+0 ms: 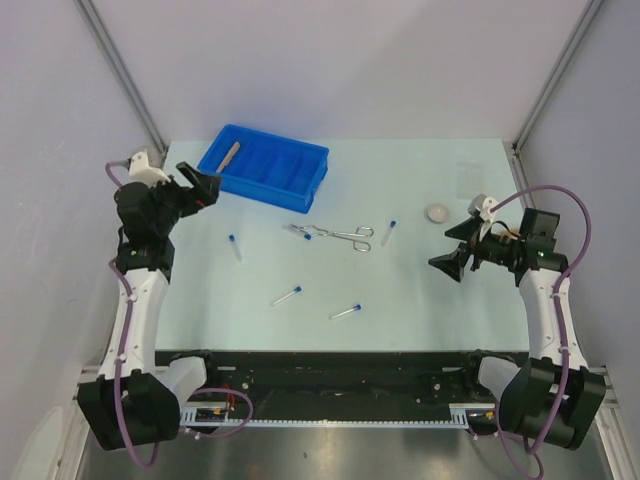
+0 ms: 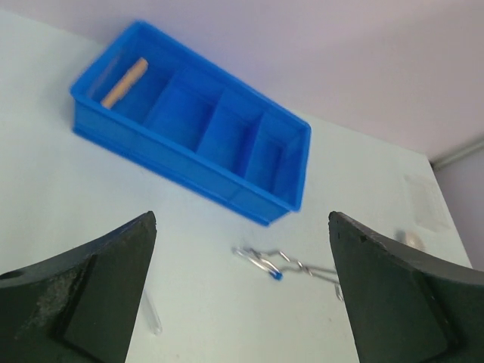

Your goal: Organize the chemistry lab equipment

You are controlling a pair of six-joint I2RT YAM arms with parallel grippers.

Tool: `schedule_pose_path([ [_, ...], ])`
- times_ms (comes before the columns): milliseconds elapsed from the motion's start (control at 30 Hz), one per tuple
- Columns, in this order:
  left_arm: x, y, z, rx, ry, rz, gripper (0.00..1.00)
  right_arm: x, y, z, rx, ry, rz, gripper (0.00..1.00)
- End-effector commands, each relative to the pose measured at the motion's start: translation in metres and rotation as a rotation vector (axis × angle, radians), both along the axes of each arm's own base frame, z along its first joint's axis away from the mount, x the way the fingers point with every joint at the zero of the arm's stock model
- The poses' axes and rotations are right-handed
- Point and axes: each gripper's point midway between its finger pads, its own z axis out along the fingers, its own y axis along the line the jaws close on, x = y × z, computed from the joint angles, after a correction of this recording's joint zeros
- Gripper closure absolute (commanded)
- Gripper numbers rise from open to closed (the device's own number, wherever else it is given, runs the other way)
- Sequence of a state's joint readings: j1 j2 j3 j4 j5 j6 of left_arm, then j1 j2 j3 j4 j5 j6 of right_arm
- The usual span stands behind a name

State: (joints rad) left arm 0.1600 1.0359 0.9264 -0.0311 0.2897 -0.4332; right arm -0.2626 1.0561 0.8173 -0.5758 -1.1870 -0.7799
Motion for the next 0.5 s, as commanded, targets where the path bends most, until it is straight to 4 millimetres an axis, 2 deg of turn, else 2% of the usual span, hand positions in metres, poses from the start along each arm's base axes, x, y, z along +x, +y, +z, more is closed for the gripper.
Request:
schedule_pose_path([
  [0, -0.018, -0.031, -0.029, -0.103, 0.089, -0.165, 0.00, -0.004, 0.001, 0.009, 0.022, -0.029, 0.016, 0.00],
  [33, -0.024, -0.035, -0.041, -0.120, 0.123, -0.188, 0.00, -0.004, 0.000, 0.008, 0.025, -0.022, 0.014, 0.00],
  [67, -0.030, -0.045, -0.045, -0.138, 0.141, -0.245, 0.00, -0.003, 0.000, 0.008, 0.026, -0.020, 0.012, 0.00],
  [133, -0.041, -0.052, -0.059, -0.151, 0.192, -0.276, 0.00, -0.003, -0.001, 0.008, 0.029, -0.018, 0.011, 0.00],
  [333, -0.067, -0.060, -0.080, -0.062, 0.239, -0.300, 0.00, 0.001, -0.004, 0.004, 0.026, -0.009, -0.008, 0.00],
  [467, -0.080, -0.073, -0.094, -0.001, 0.260, -0.331, 0.00, 0.004, -0.008, 0.000, 0.011, 0.001, -0.031, 0.00],
])
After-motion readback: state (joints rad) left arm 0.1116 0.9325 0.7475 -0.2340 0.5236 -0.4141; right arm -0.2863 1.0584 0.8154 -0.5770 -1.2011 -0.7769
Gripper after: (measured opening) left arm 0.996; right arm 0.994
